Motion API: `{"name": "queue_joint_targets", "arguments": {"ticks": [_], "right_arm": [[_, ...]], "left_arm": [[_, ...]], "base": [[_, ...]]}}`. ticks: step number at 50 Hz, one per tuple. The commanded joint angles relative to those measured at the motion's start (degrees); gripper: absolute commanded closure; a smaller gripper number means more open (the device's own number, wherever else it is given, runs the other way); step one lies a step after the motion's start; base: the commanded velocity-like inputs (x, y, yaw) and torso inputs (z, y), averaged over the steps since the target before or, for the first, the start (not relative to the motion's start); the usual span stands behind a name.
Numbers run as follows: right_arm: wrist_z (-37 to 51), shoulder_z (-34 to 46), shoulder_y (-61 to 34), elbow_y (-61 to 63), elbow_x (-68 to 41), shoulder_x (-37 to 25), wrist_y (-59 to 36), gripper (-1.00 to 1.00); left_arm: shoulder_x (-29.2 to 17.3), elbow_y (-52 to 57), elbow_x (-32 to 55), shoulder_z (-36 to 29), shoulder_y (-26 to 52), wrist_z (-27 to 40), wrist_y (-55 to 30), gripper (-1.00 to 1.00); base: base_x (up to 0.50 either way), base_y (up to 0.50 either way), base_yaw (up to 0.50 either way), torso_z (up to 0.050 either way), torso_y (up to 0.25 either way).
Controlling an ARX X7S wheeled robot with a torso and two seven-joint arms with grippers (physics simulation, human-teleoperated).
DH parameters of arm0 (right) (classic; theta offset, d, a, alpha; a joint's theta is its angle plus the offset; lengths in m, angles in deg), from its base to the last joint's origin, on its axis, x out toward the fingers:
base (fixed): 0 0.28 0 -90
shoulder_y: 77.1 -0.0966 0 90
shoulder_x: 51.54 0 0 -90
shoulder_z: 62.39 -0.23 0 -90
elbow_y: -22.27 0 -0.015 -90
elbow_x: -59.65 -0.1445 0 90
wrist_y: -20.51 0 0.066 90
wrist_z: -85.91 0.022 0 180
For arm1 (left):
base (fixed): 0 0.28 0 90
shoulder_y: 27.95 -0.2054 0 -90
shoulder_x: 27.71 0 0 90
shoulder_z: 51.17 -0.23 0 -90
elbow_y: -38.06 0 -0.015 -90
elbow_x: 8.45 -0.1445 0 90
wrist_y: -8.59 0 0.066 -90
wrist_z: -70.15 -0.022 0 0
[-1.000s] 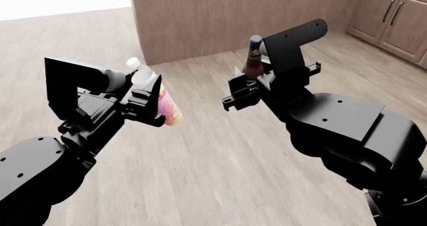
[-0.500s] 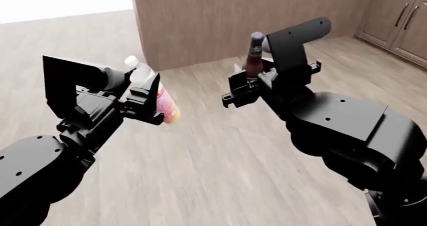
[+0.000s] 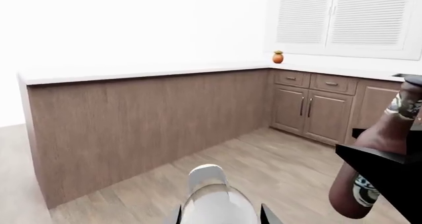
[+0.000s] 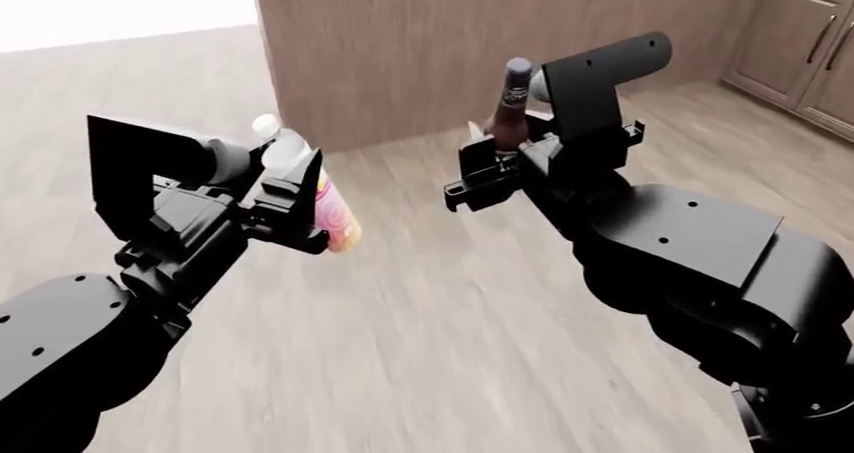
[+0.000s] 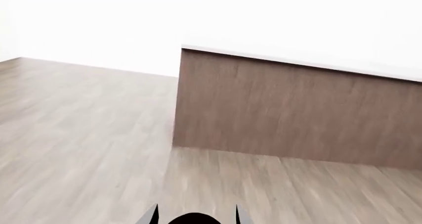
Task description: Move the drinks to the dining counter.
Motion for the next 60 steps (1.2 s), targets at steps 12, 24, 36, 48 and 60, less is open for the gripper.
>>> {"name": "queue_joint_targets", "arguments": {"ticks": [12,24,36,48,60], "right_arm": [[-0.30,0.30,-0.24,-0.01,1.49,-0.34,0.40,1.00],[0.19,0.85,-0.31,0.26,1.80,-0.53,0.07,1.00],[0.68,1.02,-0.11,0.38,1.88,-0.76,-0.04,1.00],[0.79,1.31,-0.62,0.31,1.73,-0.78,-0.52,1.00],[0.78,1.72,-0.93,0.03,2.03,-0.78,-0.51,1.00]], "left_arm": [[0.12,-0.33,0.38,-0.36,1.29,0.39,0.63,1.00],[-0.29,-0.02,0.80,0.04,0.62,0.69,0.88,1.00],[-0.43,0.03,0.92,-0.21,0.55,0.88,1.06,1.00],[-0.54,-0.06,1.15,-0.43,0.85,1.00,1.18,1.00],[-0.60,-0.26,1.33,-0.77,1.36,1.13,1.23,1.00]], "base": [[-0.43,0.27,0.00,0.000,0.002],[-0.45,0.22,0.00,0.001,0.003],[-0.47,0.18,0.00,0.000,0.002],[-0.47,0.18,0.00,0.000,0.003],[-0.47,0.18,0.00,0.001,0.002]]}}
